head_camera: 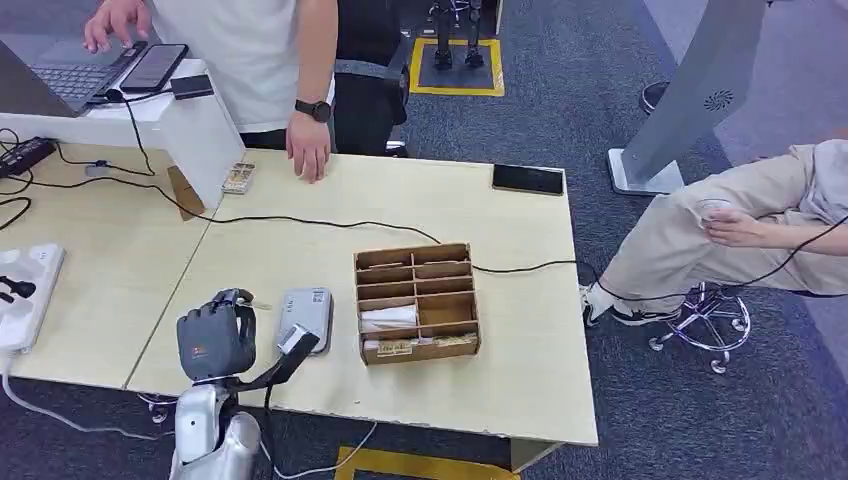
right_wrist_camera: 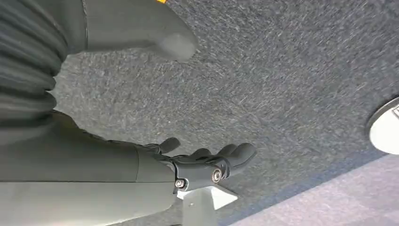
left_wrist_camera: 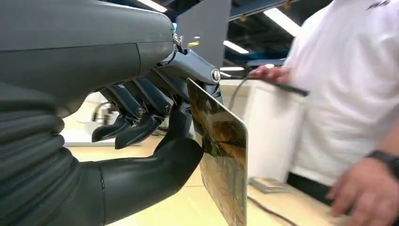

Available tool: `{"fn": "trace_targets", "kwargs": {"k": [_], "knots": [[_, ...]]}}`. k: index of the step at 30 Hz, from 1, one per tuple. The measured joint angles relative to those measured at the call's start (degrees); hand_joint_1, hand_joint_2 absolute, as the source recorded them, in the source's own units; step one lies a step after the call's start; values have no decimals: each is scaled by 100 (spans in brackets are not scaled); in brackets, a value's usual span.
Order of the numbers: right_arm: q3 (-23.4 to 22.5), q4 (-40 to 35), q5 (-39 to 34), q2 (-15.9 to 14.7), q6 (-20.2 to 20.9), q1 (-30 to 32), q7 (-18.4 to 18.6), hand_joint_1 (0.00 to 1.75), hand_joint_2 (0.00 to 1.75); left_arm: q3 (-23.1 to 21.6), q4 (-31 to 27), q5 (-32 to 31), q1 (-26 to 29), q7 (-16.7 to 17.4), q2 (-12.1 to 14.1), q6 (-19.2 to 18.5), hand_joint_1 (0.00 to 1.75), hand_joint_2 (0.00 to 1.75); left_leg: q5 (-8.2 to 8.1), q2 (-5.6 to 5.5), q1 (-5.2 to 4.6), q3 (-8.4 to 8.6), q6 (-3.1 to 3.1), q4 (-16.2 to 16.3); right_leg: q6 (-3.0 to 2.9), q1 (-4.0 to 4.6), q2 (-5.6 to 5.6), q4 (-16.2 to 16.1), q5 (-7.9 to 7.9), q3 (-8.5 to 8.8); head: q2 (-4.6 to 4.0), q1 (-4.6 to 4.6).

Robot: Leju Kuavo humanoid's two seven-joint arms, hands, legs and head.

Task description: Pass the card to the sensor for recognition and then transmit it.

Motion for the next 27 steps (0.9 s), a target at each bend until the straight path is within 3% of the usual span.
{"fn": "trace_targets", "kwargs": {"k": [5, 7, 10, 17, 23, 27], "knots": [[4, 11, 81, -4, 0, -3, -59, 0, 175, 260, -153, 1562, -1, -1492, 0, 2, 175, 175, 0, 6, 0, 6, 0, 0, 0, 0, 4, 0, 0, 0, 0, 0], [41, 11, 66, -7, 0, -6, -13, 0, 175, 341, -198, 2140, -12, -1839, -7, 2, 175, 175, 0, 6, 0, 6, 0, 0, 0, 0, 4, 0, 0, -1, 0, 0], [107, 11, 28, -11, 0, -9, 22, 0, 175, 339, -324, 2587, -20, -1901, -9, 0, 175, 175, 1, 7, 0, 7, -1, 0, 0, 0, 4, 0, 0, 0, 0, 0], [210, 13, -53, -13, 0, -16, 35, 0, 175, 341, -601, 2696, -30, -1909, -11, -2, 175, 175, 1, 9, 0, 8, -1, 0, 0, 0, 7, 0, 1, 2, 0, 2], [317, 17, -181, -17, 0, -21, 88, 0, 175, 341, -673, 2535, -30, -1909, -11, -2, 175, 175, 1, 9, 0, 8, -1, 0, 0, 0, 6, 0, 1, 1, 0, 0], [433, 17, -297, -24, 0, -25, 129, 0, 175, 391, -660, 2072, -33, -1909, -9, -2, 175, 175, 0, 10, 0, 9, -1, 0, 0, 0, 8, 0, 1, 0, 0, 0]]}}
